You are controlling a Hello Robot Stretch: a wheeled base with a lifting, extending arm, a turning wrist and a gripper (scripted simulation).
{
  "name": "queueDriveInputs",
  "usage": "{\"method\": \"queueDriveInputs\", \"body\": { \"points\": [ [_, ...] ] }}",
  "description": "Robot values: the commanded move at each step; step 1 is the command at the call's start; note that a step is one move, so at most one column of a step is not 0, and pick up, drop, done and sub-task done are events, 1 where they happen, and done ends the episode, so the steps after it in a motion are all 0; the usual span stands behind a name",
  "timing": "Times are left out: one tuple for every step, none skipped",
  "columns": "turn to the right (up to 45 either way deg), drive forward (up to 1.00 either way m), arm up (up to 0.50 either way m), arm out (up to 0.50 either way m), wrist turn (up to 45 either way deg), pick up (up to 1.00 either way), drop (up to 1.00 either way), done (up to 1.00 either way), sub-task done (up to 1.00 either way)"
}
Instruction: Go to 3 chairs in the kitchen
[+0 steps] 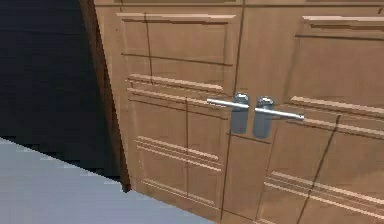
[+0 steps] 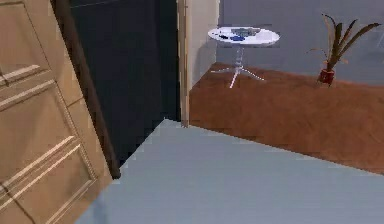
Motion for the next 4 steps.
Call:
{"method": "queueDriveInputs", "body": {
  "points": [
    [0.0, 0.3, 0.0, 0.0, 0.0, 0.0, 0.0, 0.0, 0.0],
    [-45.0, 0.0, 0.0, 0.0, 0.0, 0.0, 0.0, 0.0, 0.0],
    [-15.0, 0.0, 0.0, 0.0, 0.0, 0.0, 0.0, 0.0, 0.0],
    [0.0, 0.3, 0.0, 0.0, 0.0, 0.0, 0.0, 0.0, 0.0]
  ]
}}
